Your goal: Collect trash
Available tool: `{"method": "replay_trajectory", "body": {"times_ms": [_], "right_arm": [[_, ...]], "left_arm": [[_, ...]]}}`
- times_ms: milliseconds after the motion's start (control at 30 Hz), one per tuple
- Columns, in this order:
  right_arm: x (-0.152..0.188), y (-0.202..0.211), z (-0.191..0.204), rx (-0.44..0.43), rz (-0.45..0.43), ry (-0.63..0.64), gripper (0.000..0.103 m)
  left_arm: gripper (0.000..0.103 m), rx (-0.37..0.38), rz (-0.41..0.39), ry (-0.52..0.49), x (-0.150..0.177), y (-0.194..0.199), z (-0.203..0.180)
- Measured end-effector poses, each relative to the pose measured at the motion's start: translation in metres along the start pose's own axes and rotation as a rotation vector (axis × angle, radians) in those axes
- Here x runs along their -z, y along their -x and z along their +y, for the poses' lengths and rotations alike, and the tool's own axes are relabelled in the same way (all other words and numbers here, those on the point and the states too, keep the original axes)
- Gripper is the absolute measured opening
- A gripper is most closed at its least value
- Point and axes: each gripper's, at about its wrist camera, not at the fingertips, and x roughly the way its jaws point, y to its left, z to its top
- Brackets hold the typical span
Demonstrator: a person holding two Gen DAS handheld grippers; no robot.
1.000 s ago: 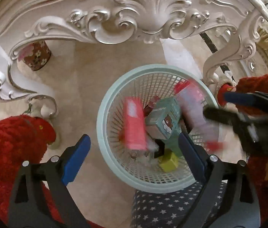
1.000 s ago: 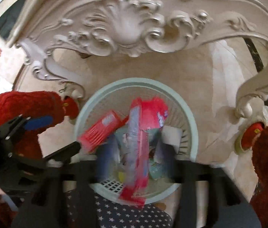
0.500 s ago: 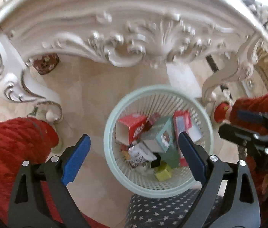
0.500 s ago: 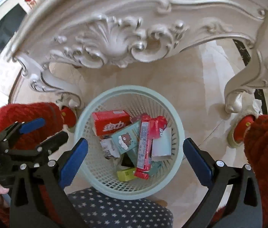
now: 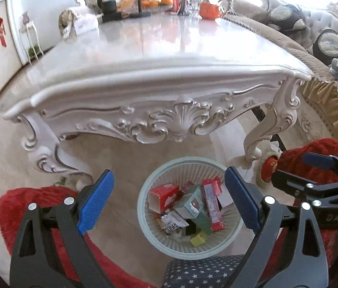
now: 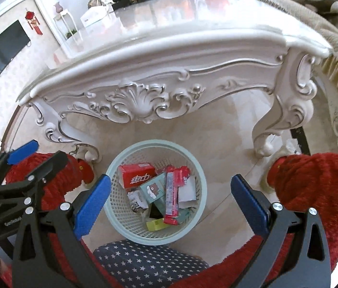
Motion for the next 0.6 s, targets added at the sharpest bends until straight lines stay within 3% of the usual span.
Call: {"method": "replay_trajectory", "body": {"times_ms": [167, 400, 600], "right_arm": [[0.010, 0.004, -0.004, -0.004, -0.005, -0.020, 0.096], [0.016, 0.011, -0.005, 0.002, -0.028, -0.025, 0.096], [0.018, 0.011, -0.003, 0.004, -0.027, -0.018, 0.096]], "left_arm": [[0.091, 0.020, -0.040, 0.013, 0.006, 0.021, -0.005], [0.091, -0.060, -0.044, 0.002, 0.014, 0.032, -0.009], [0.091, -0.050, -0.042, -0.012, 0.016, 0.034, -0.010]]}}
